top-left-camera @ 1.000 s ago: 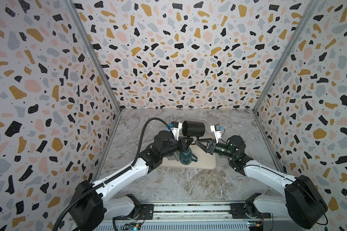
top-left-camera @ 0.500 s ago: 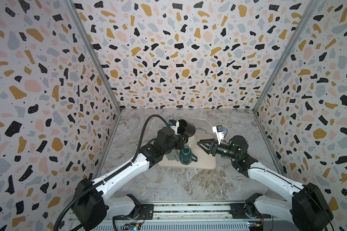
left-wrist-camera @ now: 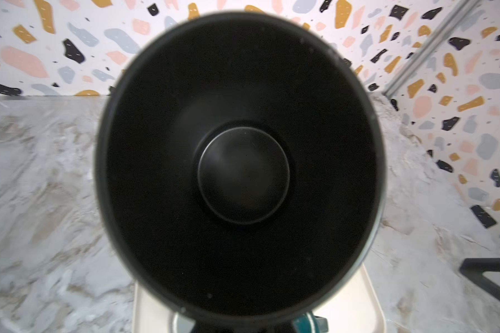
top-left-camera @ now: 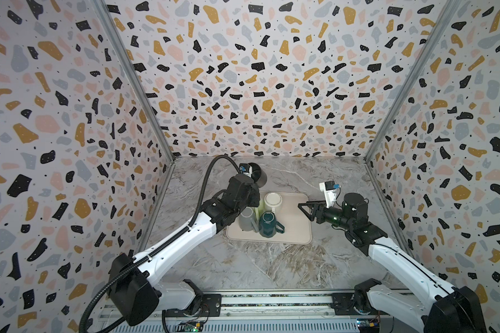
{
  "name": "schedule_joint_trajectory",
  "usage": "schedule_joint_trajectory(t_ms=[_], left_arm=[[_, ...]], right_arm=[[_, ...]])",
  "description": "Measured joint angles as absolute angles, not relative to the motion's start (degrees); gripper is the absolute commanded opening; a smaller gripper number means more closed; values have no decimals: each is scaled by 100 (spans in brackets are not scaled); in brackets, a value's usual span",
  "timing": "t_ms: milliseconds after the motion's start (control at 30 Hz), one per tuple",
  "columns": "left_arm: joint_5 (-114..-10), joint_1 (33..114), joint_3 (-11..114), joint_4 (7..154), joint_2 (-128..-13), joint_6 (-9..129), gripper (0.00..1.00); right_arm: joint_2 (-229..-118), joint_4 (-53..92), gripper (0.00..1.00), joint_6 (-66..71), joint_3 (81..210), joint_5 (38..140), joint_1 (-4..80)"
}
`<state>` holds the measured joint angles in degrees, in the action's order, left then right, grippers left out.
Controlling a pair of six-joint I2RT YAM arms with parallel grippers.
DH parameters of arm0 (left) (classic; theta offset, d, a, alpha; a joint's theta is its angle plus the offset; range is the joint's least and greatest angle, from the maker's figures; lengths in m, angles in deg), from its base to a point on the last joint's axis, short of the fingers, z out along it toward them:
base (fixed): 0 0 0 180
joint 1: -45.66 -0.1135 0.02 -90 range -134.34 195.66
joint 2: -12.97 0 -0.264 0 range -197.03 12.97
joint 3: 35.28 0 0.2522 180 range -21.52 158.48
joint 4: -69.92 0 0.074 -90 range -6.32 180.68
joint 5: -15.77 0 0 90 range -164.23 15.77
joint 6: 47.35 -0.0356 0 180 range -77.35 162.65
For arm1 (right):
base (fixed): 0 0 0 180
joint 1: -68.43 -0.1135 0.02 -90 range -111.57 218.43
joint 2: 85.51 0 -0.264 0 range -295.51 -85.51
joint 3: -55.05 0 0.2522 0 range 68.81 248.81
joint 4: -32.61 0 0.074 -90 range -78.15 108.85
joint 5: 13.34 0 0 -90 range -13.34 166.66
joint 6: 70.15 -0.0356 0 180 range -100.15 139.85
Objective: Turn the mug right side up
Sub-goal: Place the mug at the top-left of the table.
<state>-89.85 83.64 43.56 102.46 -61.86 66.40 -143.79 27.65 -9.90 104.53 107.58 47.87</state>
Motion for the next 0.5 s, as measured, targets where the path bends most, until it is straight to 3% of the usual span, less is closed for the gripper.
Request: schedule_joint_trajectory(t_ms=[233,500], left_arm=[[-9171,7940,4420,10517,-6214,6572,0],[-9210,7378,4422,10705,-6343,6581,0]], right_arm=[[-14019,2236,79,-711,10311,10535,5017],[-13912,2096,81,-531,9961,10447,5032]])
